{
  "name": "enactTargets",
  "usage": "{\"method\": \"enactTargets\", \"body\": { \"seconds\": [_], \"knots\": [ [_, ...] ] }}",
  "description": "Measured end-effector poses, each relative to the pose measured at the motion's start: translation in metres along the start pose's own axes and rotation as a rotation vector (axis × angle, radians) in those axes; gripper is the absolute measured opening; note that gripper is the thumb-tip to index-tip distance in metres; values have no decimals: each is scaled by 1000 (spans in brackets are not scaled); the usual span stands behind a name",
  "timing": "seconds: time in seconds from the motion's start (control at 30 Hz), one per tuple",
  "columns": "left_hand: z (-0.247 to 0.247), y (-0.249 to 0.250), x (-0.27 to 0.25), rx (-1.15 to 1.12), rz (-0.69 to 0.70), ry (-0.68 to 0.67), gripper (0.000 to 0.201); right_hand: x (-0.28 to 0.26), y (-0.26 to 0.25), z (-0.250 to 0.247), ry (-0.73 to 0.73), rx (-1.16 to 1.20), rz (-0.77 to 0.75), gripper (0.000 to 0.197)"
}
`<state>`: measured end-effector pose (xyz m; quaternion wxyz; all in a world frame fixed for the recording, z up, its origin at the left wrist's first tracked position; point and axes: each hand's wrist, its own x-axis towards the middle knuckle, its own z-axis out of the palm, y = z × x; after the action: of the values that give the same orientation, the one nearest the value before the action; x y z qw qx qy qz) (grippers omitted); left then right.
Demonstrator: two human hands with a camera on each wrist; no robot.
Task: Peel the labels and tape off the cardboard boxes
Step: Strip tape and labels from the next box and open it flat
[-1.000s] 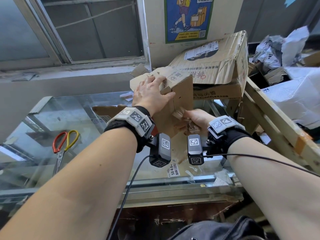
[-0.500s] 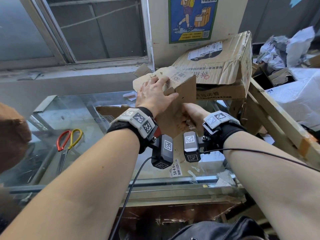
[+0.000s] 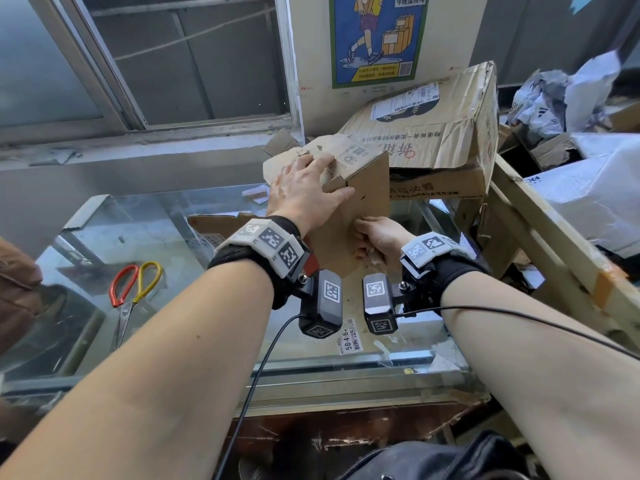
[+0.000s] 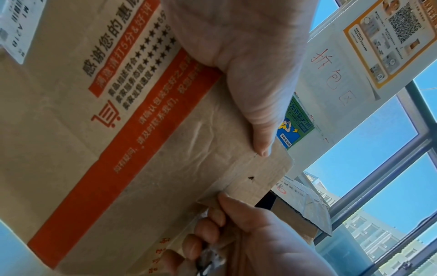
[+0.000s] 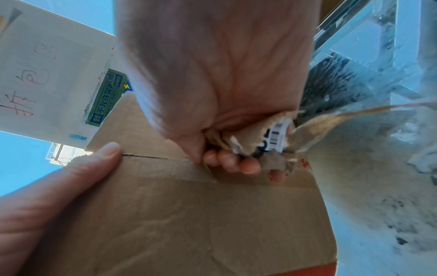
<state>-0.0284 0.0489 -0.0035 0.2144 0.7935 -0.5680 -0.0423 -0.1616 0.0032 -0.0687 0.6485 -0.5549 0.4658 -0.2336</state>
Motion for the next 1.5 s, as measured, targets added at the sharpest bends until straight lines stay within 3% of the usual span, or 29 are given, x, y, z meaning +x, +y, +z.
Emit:
{"method": "enactTargets", "body": {
  "seconds": [0.23,0.4,0.5,0.6,0.7,0.8,0.9,0.97,1.1,1.27,1.5],
  "knots": [
    [-11,-3,-7,-24,18,77,64,-10,-20,3,106,-154,-52,31],
    [-46,6,-4,-61,-22,248,62,-14,-72,-4,285,-389,-265,32],
    [-59,5,-3,-76,-70,299,65,-23,-109,-8,254,-572,-330,25],
    [-58,0,-8,-34,-81,314,73,-31,-133,-10,176,-794,-303,22],
    [-47,-7,-16,95,56,312,80,-34,-129,-3,154,-1001,-242,15],
    [-35,-3,-19,272,291,133,80,-27,-109,3,138,-1069,-187,12],
    [-24,2,-31,319,310,-174,99,-22,-97,6,79,-1033,-131,21],
    [-15,-2,-35,365,287,-282,114,-23,-93,6,18,-914,-71,35],
    [0,-15,-33,459,202,-405,136,-27,-83,7,-47,-819,9,47],
    [17,-22,-36,527,229,-483,128,-22,-47,-4,-48,-627,125,34],
    [16,-19,-29,522,146,-636,115,-5,-28,-4,-24,-424,136,27]
  ]
}}
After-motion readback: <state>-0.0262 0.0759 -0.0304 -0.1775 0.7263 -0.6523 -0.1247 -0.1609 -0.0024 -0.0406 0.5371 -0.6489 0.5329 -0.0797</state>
